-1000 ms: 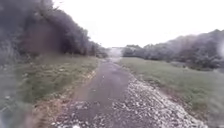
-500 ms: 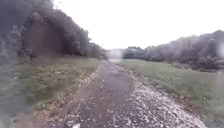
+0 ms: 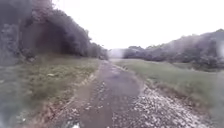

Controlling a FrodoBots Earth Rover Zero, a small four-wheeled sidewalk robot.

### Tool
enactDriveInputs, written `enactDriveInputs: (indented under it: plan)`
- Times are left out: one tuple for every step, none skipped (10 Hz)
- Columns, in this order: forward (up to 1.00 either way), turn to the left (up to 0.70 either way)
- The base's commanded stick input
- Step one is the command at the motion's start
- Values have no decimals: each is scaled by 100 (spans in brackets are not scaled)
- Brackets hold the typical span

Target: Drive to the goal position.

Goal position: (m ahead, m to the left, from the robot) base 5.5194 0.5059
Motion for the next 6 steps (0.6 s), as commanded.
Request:
enactDriveInputs:
  plan:
    - [70,0]
    - [70,0]
    - [70,0]
    - [70,-14]
    - [70,-14]
    - [70,-14]
